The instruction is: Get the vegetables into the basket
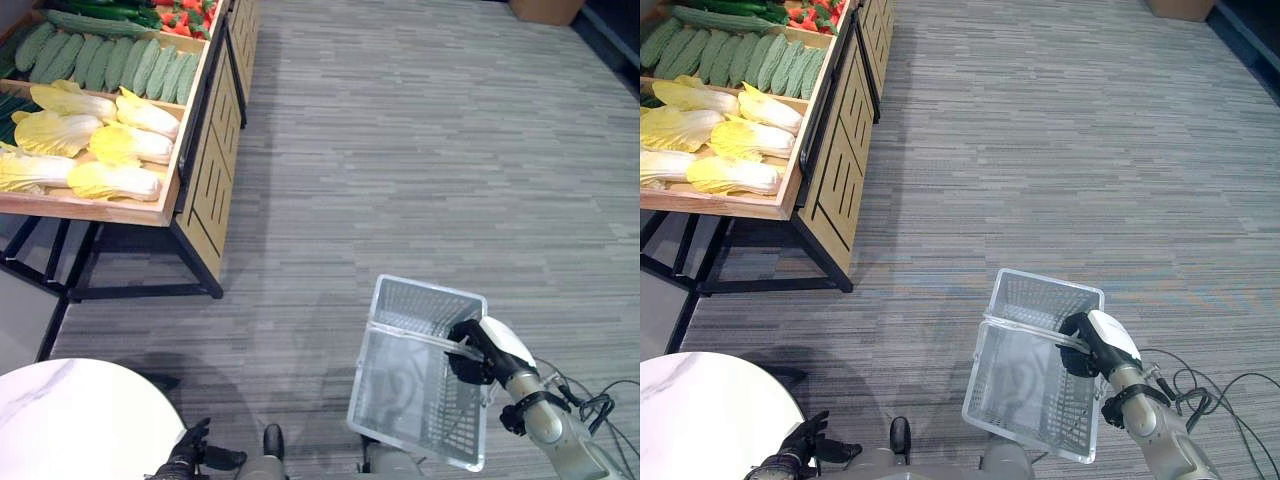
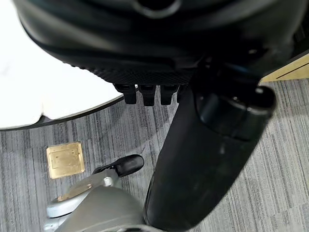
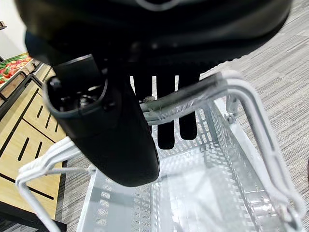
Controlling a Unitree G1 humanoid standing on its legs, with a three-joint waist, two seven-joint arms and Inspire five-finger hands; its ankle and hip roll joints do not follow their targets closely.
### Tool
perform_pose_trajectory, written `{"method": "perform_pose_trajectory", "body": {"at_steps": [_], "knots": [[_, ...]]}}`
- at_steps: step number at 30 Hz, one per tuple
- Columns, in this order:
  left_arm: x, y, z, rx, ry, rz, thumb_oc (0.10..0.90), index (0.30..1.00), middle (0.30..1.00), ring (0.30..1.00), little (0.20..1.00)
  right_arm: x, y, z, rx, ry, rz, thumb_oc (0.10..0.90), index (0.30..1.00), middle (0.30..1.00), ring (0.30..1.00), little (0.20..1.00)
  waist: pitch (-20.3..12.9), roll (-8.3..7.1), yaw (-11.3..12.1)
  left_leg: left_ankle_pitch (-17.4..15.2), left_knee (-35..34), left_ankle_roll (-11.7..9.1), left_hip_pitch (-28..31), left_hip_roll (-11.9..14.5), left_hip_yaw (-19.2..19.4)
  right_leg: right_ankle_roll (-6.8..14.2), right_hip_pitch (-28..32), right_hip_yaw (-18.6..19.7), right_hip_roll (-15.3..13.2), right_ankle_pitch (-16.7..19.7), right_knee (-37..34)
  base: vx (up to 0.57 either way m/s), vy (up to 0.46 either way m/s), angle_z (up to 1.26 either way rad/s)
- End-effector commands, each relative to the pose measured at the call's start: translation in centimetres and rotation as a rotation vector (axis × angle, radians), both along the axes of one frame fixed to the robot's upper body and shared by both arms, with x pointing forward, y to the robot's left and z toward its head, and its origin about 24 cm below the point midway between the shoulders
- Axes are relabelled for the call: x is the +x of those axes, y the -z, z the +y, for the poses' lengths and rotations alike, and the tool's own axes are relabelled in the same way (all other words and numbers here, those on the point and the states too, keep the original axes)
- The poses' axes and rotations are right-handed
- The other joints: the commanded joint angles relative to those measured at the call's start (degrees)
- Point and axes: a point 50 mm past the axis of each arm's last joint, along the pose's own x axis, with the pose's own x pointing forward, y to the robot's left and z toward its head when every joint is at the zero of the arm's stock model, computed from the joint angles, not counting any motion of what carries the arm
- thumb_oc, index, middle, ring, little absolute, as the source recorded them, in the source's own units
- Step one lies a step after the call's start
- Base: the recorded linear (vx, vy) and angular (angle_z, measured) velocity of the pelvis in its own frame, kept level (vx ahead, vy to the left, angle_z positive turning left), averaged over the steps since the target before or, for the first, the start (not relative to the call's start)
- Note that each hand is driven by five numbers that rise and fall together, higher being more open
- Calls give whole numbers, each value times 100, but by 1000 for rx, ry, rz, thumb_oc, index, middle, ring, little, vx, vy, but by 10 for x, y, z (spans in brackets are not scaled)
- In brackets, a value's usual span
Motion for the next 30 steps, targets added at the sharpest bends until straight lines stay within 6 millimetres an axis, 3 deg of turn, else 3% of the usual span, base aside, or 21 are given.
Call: {"method": "perform_pose_trajectory", "body": {"at_steps": [1, 7, 12, 13, 14, 15, 17, 23, 30], "knots": [[26, -17, 21, 75, 20, -92, 900, 1000, 1000, 1000, 1000, 44, -66, -1, -18, -45, -334, 400, 300, 300, 300, 300, 120, 94, 127, -155, 196, 35, -45, -46, 7, 673, -116, 9, -235, 109, 1225, -7, 32, -14], [32, -20, 24, 88, 17, -97, 900, 1000, 1000, 1000, 1000, 47, -69, 4, -9, -64, -355, 400, 300, 300, 300, 300, 247, 122, 45, -351, 318, -15, 162, -13, 33, 513, -458, -178, -44, 56, 1054, 97, -6, -12], [34, -19, 24, 94, 25, -93, 900, 1000, 1000, 1000, 1000, 46, -70, 3, -11, -65, -359, 400, 300, 300, 300, 300, 317, 140, -165, -673, 445, -141, 596, 50, -110, 529, -892, -165, 64, 316, 551, 264, -136, 7], [32, -17, 21, 91, 20, -86, 900, 1000, 1000, 1000, 1000, 42, -71, 5, 15, -68, -365, 400, 300, 300, 300, 300, 231, 155, -204, -789, 563, -224, 799, 140, -173, 490, -826, -340, 59, 338, 571, 390, -306, 40], [31, -16, 20, 91, 22, -82, 900, 1000, 1000, 1000, 1000, 41, -71, 4, 13, -69, -362, 400, 300, 300, 300, 300, 180, 204, -213, -758, 586, -268, 830, 203, -195, 443, -763, -362, 119, 301, 572, 453, -463, 30], [27, -12, 14, 69, 16, -72, 900, 1000, 1000, 1000, 1000, 39, -76, 0, -17, -84, -363, 400, 300, 300, 300, 300, 98, 355, -218, -478, 722, -407, 810, 397, -306, 256, -645, -458, 301, 144, 653, 274, -332, 29], [25, -9, 8, 62, 28, -59, 900, 1000, 1000, 1000, 1000, 39, -84, -3, -44, -99, -382, 400, 300, 300, 300, 300, 71, 471, -233, -178, 763, -546, 748, 533, -414, 143, -608, -579, 422, -9, 718, 210, -325, 21], [36, -9, -5, 43, 46, -81, 900, 1000, 1000, 1000, 1000, 43, -98, -6, -99, -123, -413, 400, 300, 300, 300, 300, 57, 560, -280, 129, 641, -653, 609, 647, -497, 52, -537, -767, 473, -156, 624, 72, -124, 22], [34, -5, -13, 26, 69, -69, 900, 1000, 1000, 1000, 1000, 41, -93, -3, -80, -126, -394, 400, 300, 300, 300, 300, 18, 537, -226, 186, 602, -671, 613, 640, -536, 16, -378, -790, 506, -124, 450, 38, -24, 3]]}}
